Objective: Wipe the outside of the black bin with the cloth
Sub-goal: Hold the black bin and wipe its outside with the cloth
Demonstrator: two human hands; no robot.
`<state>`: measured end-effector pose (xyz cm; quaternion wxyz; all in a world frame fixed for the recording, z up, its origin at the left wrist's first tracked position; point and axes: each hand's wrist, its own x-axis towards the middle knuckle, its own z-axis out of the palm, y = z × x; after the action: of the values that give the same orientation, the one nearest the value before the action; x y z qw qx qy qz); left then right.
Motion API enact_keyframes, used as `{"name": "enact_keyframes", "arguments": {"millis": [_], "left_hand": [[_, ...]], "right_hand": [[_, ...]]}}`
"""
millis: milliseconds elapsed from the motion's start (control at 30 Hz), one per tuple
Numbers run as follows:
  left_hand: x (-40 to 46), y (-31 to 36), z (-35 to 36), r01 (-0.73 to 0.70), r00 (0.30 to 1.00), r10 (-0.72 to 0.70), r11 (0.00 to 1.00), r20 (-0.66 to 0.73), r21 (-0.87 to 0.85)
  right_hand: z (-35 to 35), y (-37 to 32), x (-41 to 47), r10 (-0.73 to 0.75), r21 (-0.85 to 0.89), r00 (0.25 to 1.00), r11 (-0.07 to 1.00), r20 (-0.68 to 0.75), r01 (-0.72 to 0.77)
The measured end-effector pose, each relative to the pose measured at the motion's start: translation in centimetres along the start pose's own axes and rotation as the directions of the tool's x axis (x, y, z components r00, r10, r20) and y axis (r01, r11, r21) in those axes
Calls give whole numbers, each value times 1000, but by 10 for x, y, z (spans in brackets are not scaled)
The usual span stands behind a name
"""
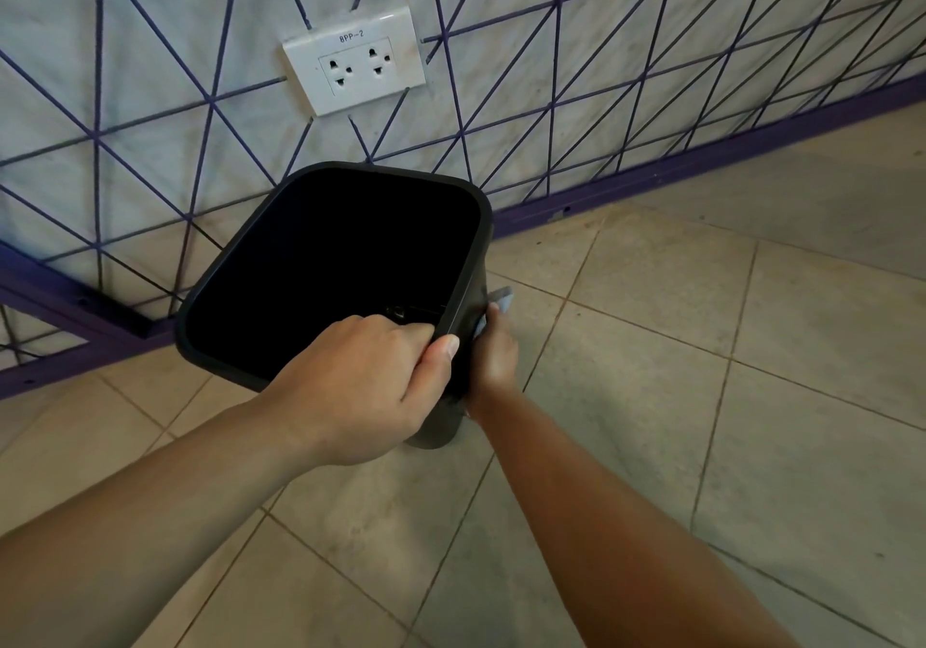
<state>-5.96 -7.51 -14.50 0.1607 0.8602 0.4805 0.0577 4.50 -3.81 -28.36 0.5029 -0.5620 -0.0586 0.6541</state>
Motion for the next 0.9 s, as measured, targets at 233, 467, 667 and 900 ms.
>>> {"name": "enact_keyframes", "arguments": {"millis": [233, 467, 667, 900], "left_hand": [[1, -1, -1, 6, 1000, -5, 1000, 5, -21], [1, -2, -1, 4, 1000, -4, 999, 0, -43], [2, -2, -1, 12, 1000, -11, 999, 10, -41], [2, -1, -2, 19, 1000, -18, 1000, 11, -19]], "right_hand": [[3, -2, 4, 21, 14, 1000, 1000, 18, -21], [1, 6, 1, -32, 40, 999, 999, 43, 30], [6, 14, -16, -81, 23, 997, 996, 11, 80], [9, 5, -15, 10, 60, 1000, 998, 0, -10]]}}
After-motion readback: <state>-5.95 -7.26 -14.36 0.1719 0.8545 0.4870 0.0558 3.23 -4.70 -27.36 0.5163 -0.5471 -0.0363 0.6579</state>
